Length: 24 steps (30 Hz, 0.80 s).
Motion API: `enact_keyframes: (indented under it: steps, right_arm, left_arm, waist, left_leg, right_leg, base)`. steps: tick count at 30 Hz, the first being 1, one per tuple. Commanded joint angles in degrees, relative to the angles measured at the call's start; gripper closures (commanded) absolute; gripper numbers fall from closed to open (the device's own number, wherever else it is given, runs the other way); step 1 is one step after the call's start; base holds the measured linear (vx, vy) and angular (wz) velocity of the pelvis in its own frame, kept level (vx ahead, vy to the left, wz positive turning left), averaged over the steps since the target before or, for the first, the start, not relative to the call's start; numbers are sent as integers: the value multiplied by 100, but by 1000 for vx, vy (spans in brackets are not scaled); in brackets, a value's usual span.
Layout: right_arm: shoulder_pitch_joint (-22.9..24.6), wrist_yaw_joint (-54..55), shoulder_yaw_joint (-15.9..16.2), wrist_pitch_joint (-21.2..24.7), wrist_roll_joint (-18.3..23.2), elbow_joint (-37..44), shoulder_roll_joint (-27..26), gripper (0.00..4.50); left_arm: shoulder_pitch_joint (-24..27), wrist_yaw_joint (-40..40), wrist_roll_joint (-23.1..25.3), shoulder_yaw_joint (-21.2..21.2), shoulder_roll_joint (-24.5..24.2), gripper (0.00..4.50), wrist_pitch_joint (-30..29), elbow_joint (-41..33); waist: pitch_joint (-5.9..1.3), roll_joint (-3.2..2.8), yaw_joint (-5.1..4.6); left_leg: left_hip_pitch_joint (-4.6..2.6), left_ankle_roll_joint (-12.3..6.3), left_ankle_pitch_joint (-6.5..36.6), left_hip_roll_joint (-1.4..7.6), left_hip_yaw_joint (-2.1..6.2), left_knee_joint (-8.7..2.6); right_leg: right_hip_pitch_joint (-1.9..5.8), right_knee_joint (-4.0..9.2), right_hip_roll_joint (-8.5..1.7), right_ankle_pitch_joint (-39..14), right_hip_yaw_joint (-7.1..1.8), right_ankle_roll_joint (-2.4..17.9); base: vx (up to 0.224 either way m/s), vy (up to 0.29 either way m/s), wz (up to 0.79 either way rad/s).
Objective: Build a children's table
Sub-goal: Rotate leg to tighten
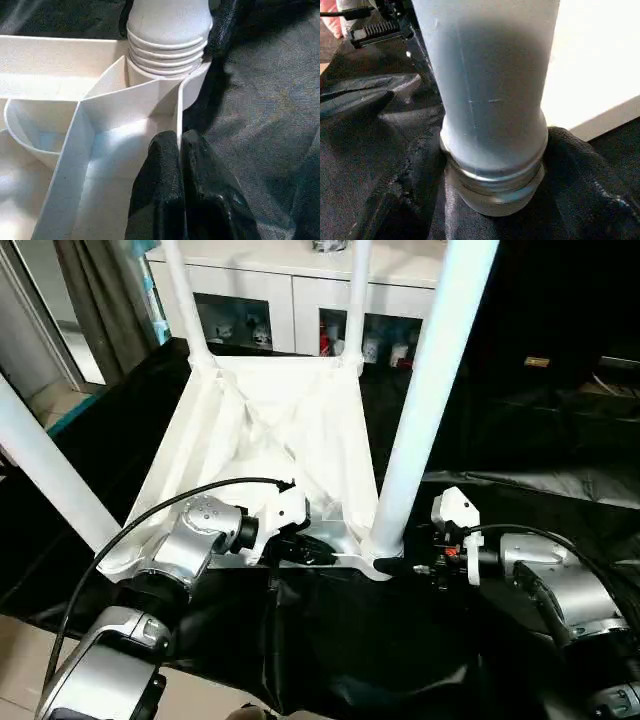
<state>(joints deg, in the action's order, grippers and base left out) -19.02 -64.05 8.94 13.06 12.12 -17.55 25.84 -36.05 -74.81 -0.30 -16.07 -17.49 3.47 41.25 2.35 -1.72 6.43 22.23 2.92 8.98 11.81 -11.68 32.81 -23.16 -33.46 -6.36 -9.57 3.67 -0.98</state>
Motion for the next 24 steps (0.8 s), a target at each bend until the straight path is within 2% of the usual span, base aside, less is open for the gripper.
enact_keyframes:
  steps: [1, 2, 4, 5, 6, 8, 9, 10, 12, 14, 15, 16, 17, 18, 19, 20, 21, 23, 24]
  right_arm:
    - [62, 188, 34, 2, 18, 70, -166, 174]
    - [53, 340, 17, -23, -37, -5, -229, 175]
    - [-80, 1217, -62, -164, -364, -472, -529, 175]
    - [-120, 1442, -82, -179, -442, -593, -602, 176]
    - [-183, 1830, -113, -231, -564, -794, -736, 176]
    - [-292, 2465, -239, -161, -621, -1078, -1035, 177]
    - [-383, 2993, -367, -113, -619, -1253, -1329, 177]
    - [-389, 3023, -375, -108, -618, -1262, -1345, 177]
    - [-564, 3723, -585, 26, -544, -1498, -1749, 177]
    - [-742, 4226, -722, 20, -534, -1724, -2036, 178]
    - [-890, 4461, -728, -101, -585, -1865, -2227, 178]
    - [-989, 4602, -724, -188, -622, -1955, -2351, 178]
    - [-1068, 4644, -710, -250, -612, -2007, -2462, 178]
    - [-1123, 4647, -664, -316, -623, -2014, -2554, 178]
    - [-1171, 4570, -496, -555, -781, -2020, -2611, 178]
    - [-1173, 4547, -475, -583, -796, -2017, -2614, 143]
    - [-1168, 4375, -402, -738, -842, -1997, -2630, 108]
    - [-1146, 4215, -402, -782, -799, -1944, -2590, 108]
    - [-1144, 4139, -414, -822, -776, -1937, -2568, 90]
  left_arm:
    - [-43, 314, -31, 46, 153, 450, 83, -60]
    - [-65, 467, 17, 54, 196, 450, 70, -10]
    - [-195, 1165, 235, 85, 388, 450, 16, 250]
    - [-231, 1328, 278, 96, 439, 450, 2, 319]
    - [-267, 1496, 273, 129, 547, 450, -73, 376]
    - [-349, 1877, 310, 164, 755, 450, -167, 486]
    - [-427, 2176, 389, 132, 934, 450, -214, 591]
    - [-432, 2195, 395, 130, 944, 450, -216, 598]
    - [-558, 2645, 472, 119, 1208, 450, -302, 759]
    - [-648, 3011, 543, 112, 1406, 450, -361, 876]
    - [-697, 3223, 583, 106, 1549, 450, -375, 963]
    - [-729, 3365, 610, 104, 1644, 450, -379, 1023]
    - [-752, 3461, 627, 99, 1713, 450, -372, 1069]
    - [-754, 3493, 643, 78, 1761, 450, -358, 1082]
    - [-758, 3553, 702, 65, 1809, 450, -296, 1114]
    - [-758, 3558, 707, 64, 1813, 450, -288, 1116]
    - [-743, 3518, 717, 54, 1834, 450, -231, 1125]
    - [-716, 3445, 701, 54, 1807, 450, -209, 1090]
    - [-701, 3409, 700, 61, 1793, 450, -194, 1078]
  waist:
    - [-380, 90, 7]
    - [-378, 83, 4]
    - [-341, 82, -54]
    - [-327, 96, -90]
    - [-334, 118, -133]
    - [-326, 107, -168]
    - [-314, 114, -190]
    - [-308, 100, -211]
    - [-304, 86, -232]
    - [-307, 78, -252]
    - [-306, 48, -275]
    - [-302, 56, -302]
    - [-311, 43, -309]
    - [-308, 46, -322]
    - [-309, 57, -319]
    - [-316, 44, -309]
    - [-322, 85, -314]
    - [-325, 81, -305]
    - [-325, 68, -299]
  left_leg:
    - [-134, -280, 1343, 154, 54, -341]
    - [-137, -269, 1362, 155, 54, -343]
    - [-143, -111, 1635, 138, 58, -368]
    - [-159, 26, 1885, 117, 80, -389]
    - [-141, 102, 1942, 111, 106, -403]
    - [-159, 116, 2024, 109, 104, -406]
    - [-175, 130, 2164, 95, 107, -406]
    - [-186, 139, 2238, 92, 114, -407]
    - [-209, 155, 2354, 90, 122, -408]
    - [-202, 176, 2383, 86, 135, -415]
    - [-187, 200, 2423, 84, 146, -429]
    - [-206, 222, 2541, 79, 148, -425]
    - [-221, 225, 2568, 73, 150, -419]
    - [-200, 207, 2591, 75, 163, -433]
    - [-196, 177, 2583, 80, 158, -439]
    - [-203, 159, 2586, 88, 155, -443]
    - [-175, 125, 2507, 88, 152, -451]
    - [-178, 100, 2465, 91, 143, -446]
    - [-169, 60, 2411, 92, 138, -449]
  right_leg:
    - [250, 286, -193, -961, -167, 1398]
    - [239, 290, -195, -980, -169, 1393]
    - [204, 344, -198, -1395, -174, 1307]
    - [215, 388, -208, -1831, -161, 1195]
    - [236, 403, -219, -2070, -156, 1068]
    - [205, 425, -205, -2146, -160, 1031]
    - [197, 458, -201, -2357, -152, 969]
    - [168, 487, -213, -2541, -152, 924]
    - [139, 525, -199, -2702, -147, 838]
    - [141, 524, -197, -2717, -140, 828]
    - [150, 528, -188, -2703, -131, 799]
    - [125, 551, -191, -2779, -122, 779]
    - [118, 550, -190, -2793, -120, 779]
    - [140, 561, -189, -2778, -110, 765]
    - [140, 565, -180, -2678, -114, 761]
    - [139, 559, -184, -2577, -118, 781]
    - [165, 542, -179, -2434, -121, 809]
    - [158, 532, -182, -2334, -130, 849]
    - [167, 516, -182, -2212, -138, 900]
  base:
    - [0, 0, 0]
    - [0, 0, 0]
    - [0, 0, 0]
    - [0, 0, 0]
    - [0, 0, 0]
    - [0, 0, 0]
    - [0, 0, 0]
    - [0, 0, 0]
    - [0, 0, 0]
    - [0, 0, 0]
    - [0, 0, 0]
    - [0, 0, 0]
    - [0, 0, 0]
    - [0, 0, 0]
    - [0, 0, 0]
    - [0, 0, 0]
    - [0, 0, 0]
    - [0, 0, 0]
    - [0, 0, 0]
